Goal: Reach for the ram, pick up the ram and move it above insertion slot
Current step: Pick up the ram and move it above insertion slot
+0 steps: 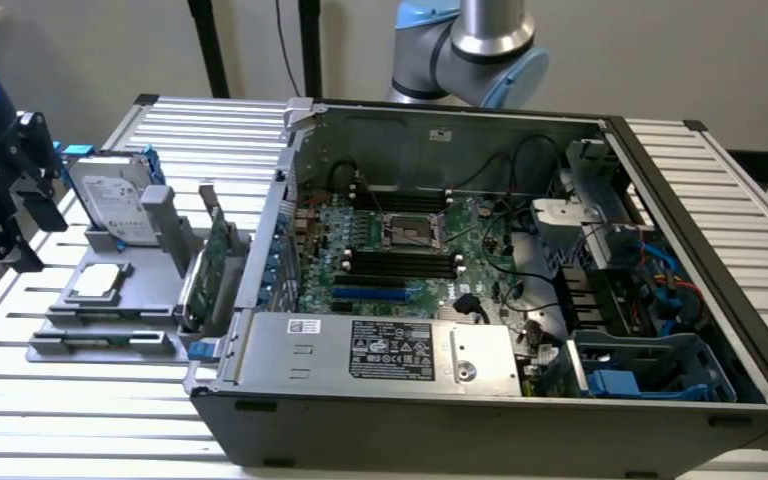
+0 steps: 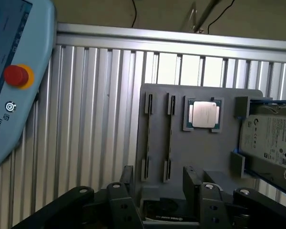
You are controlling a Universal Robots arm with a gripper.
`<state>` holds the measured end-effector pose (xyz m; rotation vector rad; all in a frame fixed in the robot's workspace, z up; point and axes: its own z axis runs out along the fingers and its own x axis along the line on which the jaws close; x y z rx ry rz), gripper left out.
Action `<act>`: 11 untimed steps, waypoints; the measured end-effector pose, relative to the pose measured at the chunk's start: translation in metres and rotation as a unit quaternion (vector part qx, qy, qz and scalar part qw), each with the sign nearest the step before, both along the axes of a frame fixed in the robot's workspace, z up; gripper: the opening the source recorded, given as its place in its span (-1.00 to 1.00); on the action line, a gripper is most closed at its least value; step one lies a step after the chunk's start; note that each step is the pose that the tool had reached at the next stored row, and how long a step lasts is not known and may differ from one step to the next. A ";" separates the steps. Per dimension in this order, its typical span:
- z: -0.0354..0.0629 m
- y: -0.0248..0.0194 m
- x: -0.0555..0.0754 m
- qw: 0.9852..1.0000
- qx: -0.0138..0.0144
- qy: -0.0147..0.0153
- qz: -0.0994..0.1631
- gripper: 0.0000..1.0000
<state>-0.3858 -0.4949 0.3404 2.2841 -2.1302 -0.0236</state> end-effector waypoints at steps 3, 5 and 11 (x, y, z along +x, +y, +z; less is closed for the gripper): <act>-0.0054 -0.0003 -0.001 1.000 0.000 -0.001 0.000 0.08; -0.0091 -0.0004 -0.002 1.000 0.000 -0.002 0.001 0.08; -0.0200 -0.0012 -0.006 1.000 0.000 -0.002 0.002 0.08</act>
